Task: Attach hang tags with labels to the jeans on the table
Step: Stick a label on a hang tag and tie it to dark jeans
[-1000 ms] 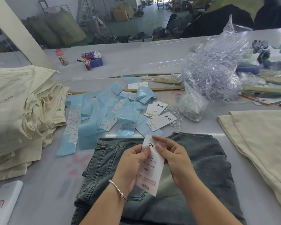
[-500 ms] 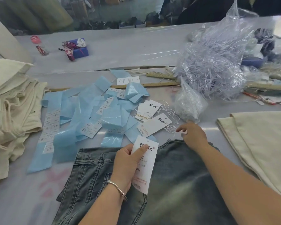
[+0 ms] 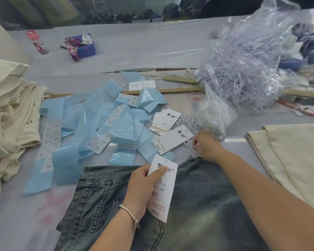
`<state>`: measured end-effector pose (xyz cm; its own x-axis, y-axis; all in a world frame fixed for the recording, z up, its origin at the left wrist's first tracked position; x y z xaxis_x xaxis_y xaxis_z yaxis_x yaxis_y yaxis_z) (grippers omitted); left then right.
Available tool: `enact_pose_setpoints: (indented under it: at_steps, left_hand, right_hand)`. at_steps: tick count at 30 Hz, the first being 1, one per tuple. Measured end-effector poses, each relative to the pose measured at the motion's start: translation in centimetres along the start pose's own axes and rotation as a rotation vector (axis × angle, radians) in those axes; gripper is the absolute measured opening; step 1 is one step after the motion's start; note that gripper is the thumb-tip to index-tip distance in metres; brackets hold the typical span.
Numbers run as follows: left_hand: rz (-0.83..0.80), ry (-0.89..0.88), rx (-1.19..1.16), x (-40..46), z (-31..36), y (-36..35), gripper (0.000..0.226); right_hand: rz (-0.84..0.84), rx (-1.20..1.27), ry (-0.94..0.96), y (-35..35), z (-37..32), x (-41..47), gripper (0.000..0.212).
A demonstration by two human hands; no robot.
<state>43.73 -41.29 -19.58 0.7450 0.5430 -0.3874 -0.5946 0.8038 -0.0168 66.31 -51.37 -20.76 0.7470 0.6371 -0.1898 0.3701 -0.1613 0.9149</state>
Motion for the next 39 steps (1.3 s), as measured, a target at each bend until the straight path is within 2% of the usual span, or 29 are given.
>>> enact_pose_setpoints:
  at_steps: [3,5,7,9,12,13,16,20,25,32,35,39]
  left_hand:
    - [0.007,-0.033,0.004,-0.6,0.6,0.7,0.006]
    - [0.04,-0.071,0.002,-1.1,1.2,1.5,0.01]
    - [0.067,-0.115,-0.015,-1.9,2.1,2.2,0.012]
    - [0.096,-0.172,-0.022,-2.7,3.1,3.0,0.016]
    - [0.101,-0.252,-0.028,-4.4,4.4,3.7,0.036]
    - [0.089,-0.284,-0.014,-5.0,4.8,3.6,0.037]
    - [0.05,-0.399,0.072,-7.3,6.4,3.1,0.02]
    - [0.056,-0.519,0.1,-10.6,8.1,2.9,0.012]
    - [0.026,-0.628,0.209,-14.3,8.9,2.7,0.012]
    - [0.039,-0.676,0.265,-17.3,8.9,3.5,0.012]
    - [0.021,-0.715,0.236,-18.5,8.9,3.5,0.023]
    - [0.005,-0.567,0.015,-18.0,7.7,4.7,0.038]
  right_hand:
    - [0.156,0.4,-0.065,3.5,-0.9,-1.8,0.021]
    - [0.248,0.72,-0.052,6.2,-1.8,-3.9,0.021]
    - [0.228,0.991,0.035,8.2,-3.8,-6.5,0.019]
    - [0.15,1.086,0.135,8.9,-6.6,-9.5,0.017]
    - [0.034,1.136,0.188,7.5,-10.0,-13.9,0.014]
    - [0.001,1.156,0.193,6.8,-10.9,-15.0,0.013]
    - [-0.034,1.231,0.176,5.2,-12.9,-17.9,0.006]
    - [0.157,1.157,0.135,5.5,-13.5,-20.5,0.011]
    - [0.372,0.806,0.182,7.0,-14.9,-23.4,0.012]
    - [0.485,0.701,0.225,8.1,-16.7,-26.7,0.006]
    - [0.549,0.627,0.257,8.4,-17.5,-28.1,0.007]
    - [0.58,0.623,0.28,7.7,-17.8,-29.5,0.008]
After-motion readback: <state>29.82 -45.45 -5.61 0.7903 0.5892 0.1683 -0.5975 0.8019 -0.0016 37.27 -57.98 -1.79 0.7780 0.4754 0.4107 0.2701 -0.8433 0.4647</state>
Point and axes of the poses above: each hand's wrist, its own x-axis towards the middle knuckle, its own y-axis out of the back of the hand, z = x × y, the point moved 10 cm from there along x, towards the middle knuckle, and after that the axes turned 2 degrees about -y, right-handed, at the moved point
